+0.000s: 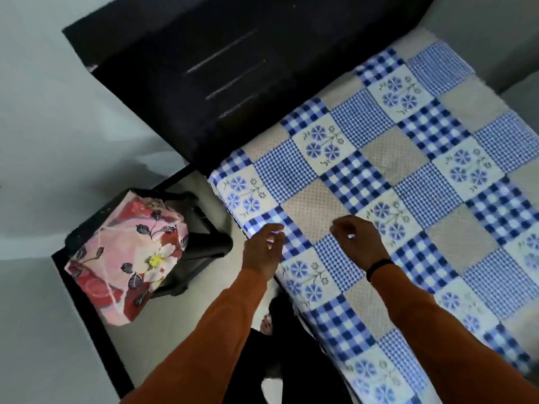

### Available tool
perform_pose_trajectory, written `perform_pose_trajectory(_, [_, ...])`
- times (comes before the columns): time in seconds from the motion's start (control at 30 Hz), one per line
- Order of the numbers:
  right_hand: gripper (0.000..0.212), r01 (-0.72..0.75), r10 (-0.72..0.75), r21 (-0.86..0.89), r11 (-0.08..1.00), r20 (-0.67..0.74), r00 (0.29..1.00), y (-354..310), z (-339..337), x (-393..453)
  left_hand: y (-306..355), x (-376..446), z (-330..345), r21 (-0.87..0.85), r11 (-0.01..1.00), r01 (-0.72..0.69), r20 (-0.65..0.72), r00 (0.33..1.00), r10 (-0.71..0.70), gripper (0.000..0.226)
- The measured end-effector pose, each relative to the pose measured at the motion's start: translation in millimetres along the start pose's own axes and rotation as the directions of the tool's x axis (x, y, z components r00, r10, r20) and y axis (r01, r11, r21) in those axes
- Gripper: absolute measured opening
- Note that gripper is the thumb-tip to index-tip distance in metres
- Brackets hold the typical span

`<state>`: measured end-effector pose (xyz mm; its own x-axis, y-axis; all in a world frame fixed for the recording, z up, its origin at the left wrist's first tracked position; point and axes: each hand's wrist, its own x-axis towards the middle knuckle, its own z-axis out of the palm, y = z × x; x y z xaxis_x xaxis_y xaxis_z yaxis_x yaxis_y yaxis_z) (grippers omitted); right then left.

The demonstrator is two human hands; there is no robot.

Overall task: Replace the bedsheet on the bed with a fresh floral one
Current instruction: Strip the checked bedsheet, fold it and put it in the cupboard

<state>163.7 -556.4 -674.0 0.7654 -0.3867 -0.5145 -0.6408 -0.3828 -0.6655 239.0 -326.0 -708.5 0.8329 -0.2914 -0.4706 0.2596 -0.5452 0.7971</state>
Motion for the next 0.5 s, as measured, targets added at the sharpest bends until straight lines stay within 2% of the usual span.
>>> perform_pose_trajectory(0.2, [0.023,0.035,-0.025,-0.114,0.993,0.094,0.995,-41,9,75,-21,84,-50,-0.081,0.979,0.186,-0.165,0.966,-0.197,0.019])
perform_pose_trajectory(0.3, [0.027,0.069,-0.04,-0.169,0.983,0.17,0.985,-70,29,115,-32,128,-87,-0.045,0.968,0.246,-0.237,0.939,-0.25,0.022])
perform_pose_trajectory(0.37, [0.026,0.096,-0.053,-0.239,0.966,0.18,0.982,-88,46,140,-40,158,-106,0.007,0.965,0.262,-0.219,0.942,-0.254,0.025])
perform_pose_trajectory(0.5, [0.032,0.2,-0.147,-0.273,0.941,0.203,0.968,-125,87,190,-51,217,-130,0.126,0.966,0.225,-0.162,0.966,-0.203,0.038])
